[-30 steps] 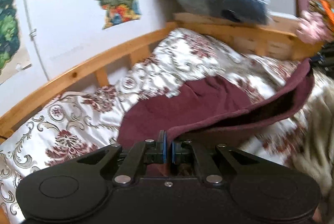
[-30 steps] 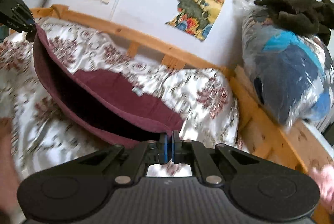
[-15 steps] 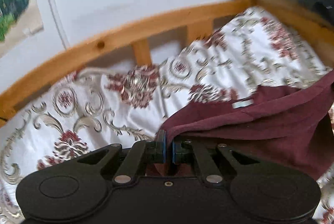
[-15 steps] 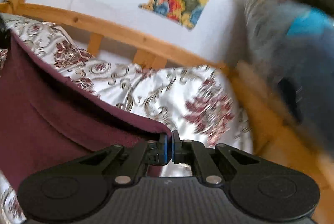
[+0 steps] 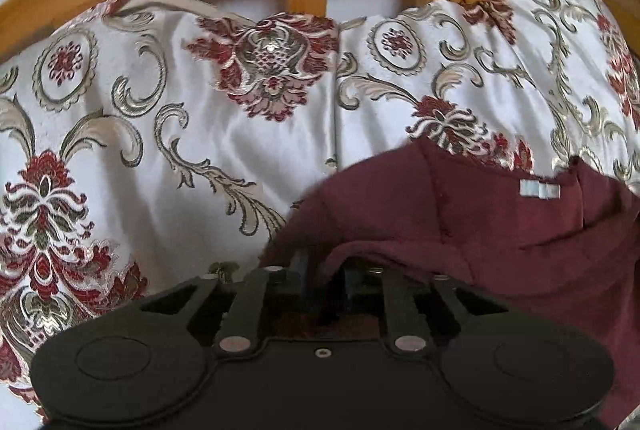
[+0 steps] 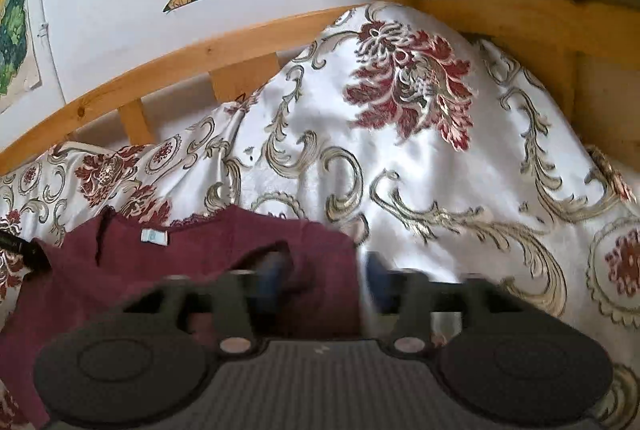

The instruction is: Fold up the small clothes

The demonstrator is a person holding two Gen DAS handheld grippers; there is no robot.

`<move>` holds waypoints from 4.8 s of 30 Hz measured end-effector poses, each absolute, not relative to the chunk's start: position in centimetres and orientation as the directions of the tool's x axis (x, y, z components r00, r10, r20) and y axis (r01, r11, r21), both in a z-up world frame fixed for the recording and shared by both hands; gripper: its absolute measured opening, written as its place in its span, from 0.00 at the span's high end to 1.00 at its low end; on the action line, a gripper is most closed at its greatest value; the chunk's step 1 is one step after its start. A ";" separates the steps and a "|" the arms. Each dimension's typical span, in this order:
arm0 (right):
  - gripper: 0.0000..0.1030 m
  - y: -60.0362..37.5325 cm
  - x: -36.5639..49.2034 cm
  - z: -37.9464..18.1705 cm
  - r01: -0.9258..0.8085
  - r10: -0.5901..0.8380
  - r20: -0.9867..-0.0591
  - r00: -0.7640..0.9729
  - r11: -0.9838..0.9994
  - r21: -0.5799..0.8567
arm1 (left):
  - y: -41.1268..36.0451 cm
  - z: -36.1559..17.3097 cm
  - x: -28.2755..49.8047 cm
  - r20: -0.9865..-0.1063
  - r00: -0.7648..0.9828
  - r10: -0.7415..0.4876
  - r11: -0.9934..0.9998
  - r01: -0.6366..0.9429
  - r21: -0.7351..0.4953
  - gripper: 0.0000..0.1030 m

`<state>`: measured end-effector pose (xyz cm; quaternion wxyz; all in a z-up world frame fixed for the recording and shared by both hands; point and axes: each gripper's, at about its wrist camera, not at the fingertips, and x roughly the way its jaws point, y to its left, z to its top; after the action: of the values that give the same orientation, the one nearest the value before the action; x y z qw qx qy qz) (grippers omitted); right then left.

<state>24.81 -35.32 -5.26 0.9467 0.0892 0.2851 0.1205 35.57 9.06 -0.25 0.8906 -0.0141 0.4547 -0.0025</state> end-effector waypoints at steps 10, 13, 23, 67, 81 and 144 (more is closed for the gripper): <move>0.15 -28.6 22.5 -6.6 -0.402 0.204 -0.438 0.875 0.810 -0.426 | 8.7 1.9 31.5 -0.695 0.718 -0.023 0.994 0.090 0.060 0.08; 0.17 -28.0 23.4 -6.9 -0.390 0.211 -0.430 0.878 0.836 -0.385 | 6.9 1.2 30.3 -0.700 0.712 -0.048 0.974 0.190 0.127 0.06; 0.84 -31.0 27.1 -7.3 -0.292 0.226 -0.454 0.862 0.953 -0.080 | 0.2 -2.3 31.4 -0.715 0.699 -0.030 0.899 0.332 0.286 0.07; 0.92 -30.5 16.3 -6.0 -0.174 0.242 -0.622 0.745 0.970 0.168 | 10.3 -4.4 17.5 -0.717 0.694 -0.063 0.965 -0.142 -0.222 0.01; 0.84 -30.8 15.1 -6.4 -0.130 0.199 -0.621 0.758 0.979 0.156 | 10.6 -5.2 17.9 -0.737 0.674 -0.049 0.961 -0.168 -0.218 0.01; 0.00 -18.3 12.0 -9.7 -0.246 0.115 -0.475 0.873 0.943 -0.224 | 11.2 -6.3 21.7 -0.722 0.659 -0.213 0.951 -0.030 -0.308 0.01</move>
<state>12.03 -18.31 -9.71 0.9574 -0.1399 0.2343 0.0941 21.66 11.25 -6.29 0.8986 -0.1482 0.4099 -0.0508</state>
